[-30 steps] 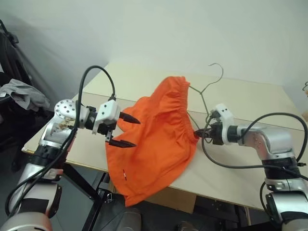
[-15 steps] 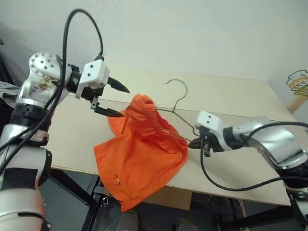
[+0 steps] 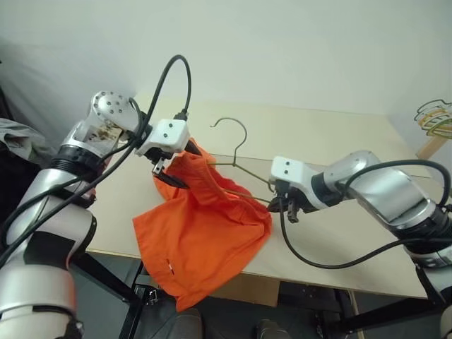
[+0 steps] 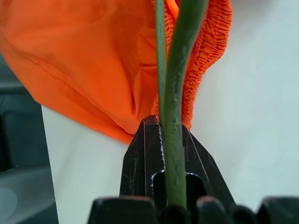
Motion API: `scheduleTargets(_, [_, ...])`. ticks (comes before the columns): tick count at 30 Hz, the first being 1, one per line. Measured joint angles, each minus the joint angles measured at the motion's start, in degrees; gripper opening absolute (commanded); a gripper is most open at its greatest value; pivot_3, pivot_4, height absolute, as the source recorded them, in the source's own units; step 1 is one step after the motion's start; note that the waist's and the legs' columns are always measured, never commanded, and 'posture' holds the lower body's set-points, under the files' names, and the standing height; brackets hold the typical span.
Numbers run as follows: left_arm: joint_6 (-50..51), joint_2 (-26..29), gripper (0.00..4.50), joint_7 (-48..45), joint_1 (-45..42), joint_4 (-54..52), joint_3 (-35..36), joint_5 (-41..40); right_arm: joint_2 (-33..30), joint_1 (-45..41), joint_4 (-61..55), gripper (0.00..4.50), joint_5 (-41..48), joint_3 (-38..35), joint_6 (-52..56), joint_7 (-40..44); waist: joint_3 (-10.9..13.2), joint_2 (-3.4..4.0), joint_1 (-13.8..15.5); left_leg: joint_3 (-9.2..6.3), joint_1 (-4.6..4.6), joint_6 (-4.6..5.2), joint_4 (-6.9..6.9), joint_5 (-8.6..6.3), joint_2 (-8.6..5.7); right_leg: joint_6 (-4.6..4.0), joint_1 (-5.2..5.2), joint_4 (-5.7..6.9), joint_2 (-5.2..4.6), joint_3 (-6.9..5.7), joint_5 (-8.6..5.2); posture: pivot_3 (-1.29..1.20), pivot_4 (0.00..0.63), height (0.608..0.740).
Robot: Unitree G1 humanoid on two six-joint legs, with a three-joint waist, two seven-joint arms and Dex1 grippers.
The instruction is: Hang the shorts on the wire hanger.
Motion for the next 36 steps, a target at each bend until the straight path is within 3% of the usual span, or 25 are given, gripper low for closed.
scheduleTargets(10, [-4.58,0.11,4.46,-0.01,-0.25,4.54,-2.94,6.46,0.01,-1.00,0.30,0.00,-1.11,0.81,0.59,0.76,0.00,0.00,-0.03,0.00,-0.03,0.00,0.02,0.00,0.01,-0.01,-0.06,0.06,0.00,0.00,0.00,0.19,0.000,0.740])
scheduleTargets(15, [-5.16,-2.16,3.29,-0.01,-0.24,6.64,-1.47,8.84,0.05,-1.28,0.65,0.00,-1.13,0.79,0.99,0.87,0.00,0.00,0.13,0.00,-0.05,0.00,0.05,0.00,0.01,-0.01,-0.06,0.08,0.00,-0.01,0.01,0.18,0.000,0.740])
scheduleTargets(25, [-4.87,-3.84,0.01,-0.01,-0.22,7.31,0.30,9.62,0.57,-1.88,1.22,0.00,-0.97,0.38,3.82,0.58,0.00,0.00,-0.20,0.00,-0.05,0.01,0.05,0.00,0.01,-0.02,-0.09,0.14,0.01,0.00,0.01,0.16,0.000,0.740])
scheduleTargets(33, [-2.23,-4.56,0.01,-0.01,-0.07,8.20,4.17,9.94,-0.16,-0.06,1.19,0.00,-2.43,-2.14,-0.99,-0.57,0.00,0.00,-0.05,0.00,-0.06,0.01,0.08,0.00,0.01,-0.01,-0.09,0.14,0.00,-0.02,0.01,0.16,0.000,0.740])
scheduleTargets(36, [0.12,-5.25,0.00,-0.02,-0.06,8.38,5.37,9.90,-0.61,2.87,1.13,0.78,-3.54,-3.19,-5.16,-1.46,0.00,0.00,-0.09,0.00,-0.07,0.01,0.08,0.00,0.00,0.00,-0.08,0.14,0.00,-0.01,0.01,0.16,0.000,0.740])
